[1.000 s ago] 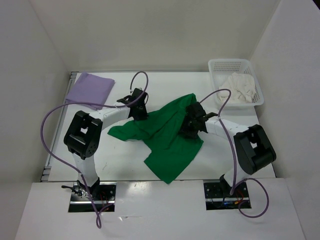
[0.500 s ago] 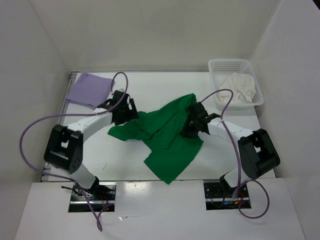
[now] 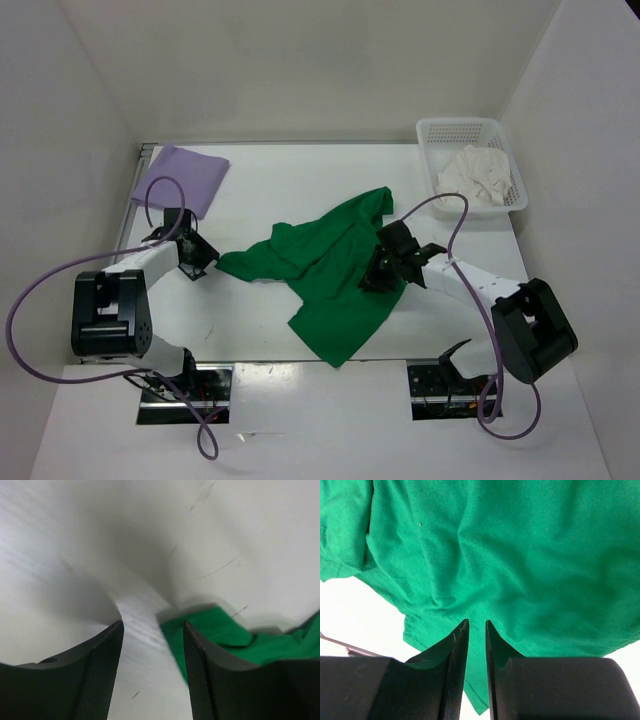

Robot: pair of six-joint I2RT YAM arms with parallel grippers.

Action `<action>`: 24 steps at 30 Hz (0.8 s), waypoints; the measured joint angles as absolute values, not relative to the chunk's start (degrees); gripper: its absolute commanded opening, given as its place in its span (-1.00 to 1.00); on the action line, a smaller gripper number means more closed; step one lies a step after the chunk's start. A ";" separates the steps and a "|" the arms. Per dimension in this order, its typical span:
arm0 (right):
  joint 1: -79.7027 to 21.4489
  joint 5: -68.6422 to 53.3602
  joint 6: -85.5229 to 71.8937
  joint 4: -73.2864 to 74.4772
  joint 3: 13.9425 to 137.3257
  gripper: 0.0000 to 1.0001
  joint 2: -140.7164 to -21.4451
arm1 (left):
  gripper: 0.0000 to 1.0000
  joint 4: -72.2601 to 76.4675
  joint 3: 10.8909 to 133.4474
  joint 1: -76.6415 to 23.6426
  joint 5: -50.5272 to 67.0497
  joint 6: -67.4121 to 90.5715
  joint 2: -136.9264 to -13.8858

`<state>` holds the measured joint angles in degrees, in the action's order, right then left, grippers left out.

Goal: Fold and stack the t-shirts
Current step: Flatten out the tshirt

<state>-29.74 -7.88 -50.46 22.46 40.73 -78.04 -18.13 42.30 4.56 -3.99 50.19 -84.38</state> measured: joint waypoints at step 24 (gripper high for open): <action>-29.87 -2.17 -62.52 31.83 30.98 0.16 -61.08 | -0.97 -15.44 45.84 1.72 4.91 51.22 -83.35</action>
